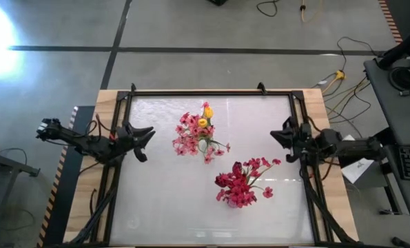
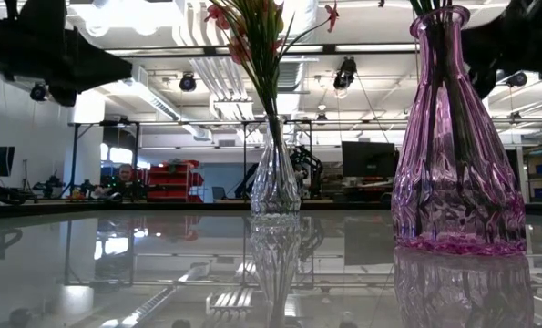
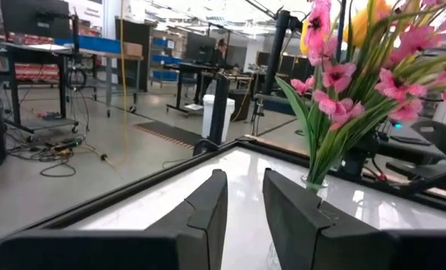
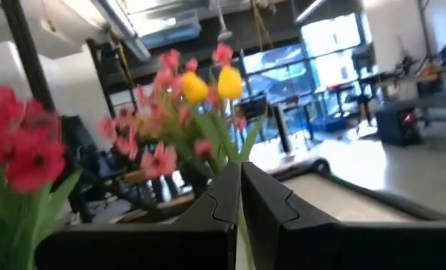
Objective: Sort flowers into vase by color
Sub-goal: Return to Home Position
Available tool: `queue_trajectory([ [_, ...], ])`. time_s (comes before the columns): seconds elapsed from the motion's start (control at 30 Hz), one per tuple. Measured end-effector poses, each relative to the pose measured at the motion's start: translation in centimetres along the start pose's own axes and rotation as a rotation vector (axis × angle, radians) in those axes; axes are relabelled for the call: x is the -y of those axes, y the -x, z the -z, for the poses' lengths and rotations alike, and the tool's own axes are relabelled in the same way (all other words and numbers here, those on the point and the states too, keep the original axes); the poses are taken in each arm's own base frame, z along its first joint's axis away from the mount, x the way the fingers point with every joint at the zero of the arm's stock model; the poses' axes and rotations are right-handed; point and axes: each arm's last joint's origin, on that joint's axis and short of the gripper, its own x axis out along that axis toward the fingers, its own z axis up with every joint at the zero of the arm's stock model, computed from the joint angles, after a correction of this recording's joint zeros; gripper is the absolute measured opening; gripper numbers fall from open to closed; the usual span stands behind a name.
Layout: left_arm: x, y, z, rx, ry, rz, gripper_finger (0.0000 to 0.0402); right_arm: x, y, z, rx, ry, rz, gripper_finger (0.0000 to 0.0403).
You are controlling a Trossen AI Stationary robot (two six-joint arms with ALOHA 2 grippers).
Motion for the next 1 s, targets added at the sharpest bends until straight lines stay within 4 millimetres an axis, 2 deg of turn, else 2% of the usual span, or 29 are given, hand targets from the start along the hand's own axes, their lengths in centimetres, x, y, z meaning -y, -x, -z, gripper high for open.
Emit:
queue_trajectory([
  [0.13, -0.3, 0.2, 0.2, 0.001, 0.004, 0.001, 0.0075, 0.4, 0.0, 1.4, -0.04, -0.002, 0.021, 0.0009],
  [0.37, -1.1, 0.8, 1.7, 0.031, 0.056, 0.003, 0.0075, 0.4, 0.0, 1.6, -0.057, 0.101, -0.007, 0.0009],
  [0.5, -1.5, 1.1, 1.8, -0.012, 0.032, 0.006, 0.0075, 0.5, 0.0, 2.1, -0.109, 0.155, 0.002, 0.0009],
  [0.63, -1.2, 1.2, 0.8, -0.042, 0.093, 0.122, 0.0075, 0.6, 0.0, 2.5, -0.155, 0.147, 0.011, 0.0009],
  [0.8, -0.7, 1.3, 1.9, -0.13, 0.196, 0.299, 0.0075, 0.6, 0.0, 2.7, -0.173, 0.163, 0.02, 0.0009],
  [1.0, -1.1, 0.7, 2.4, -0.052, 0.201, 0.189, 0.0075, 0.7, 0.0, 2.8, -0.179, 0.165, 0.022, 0.0009],
])
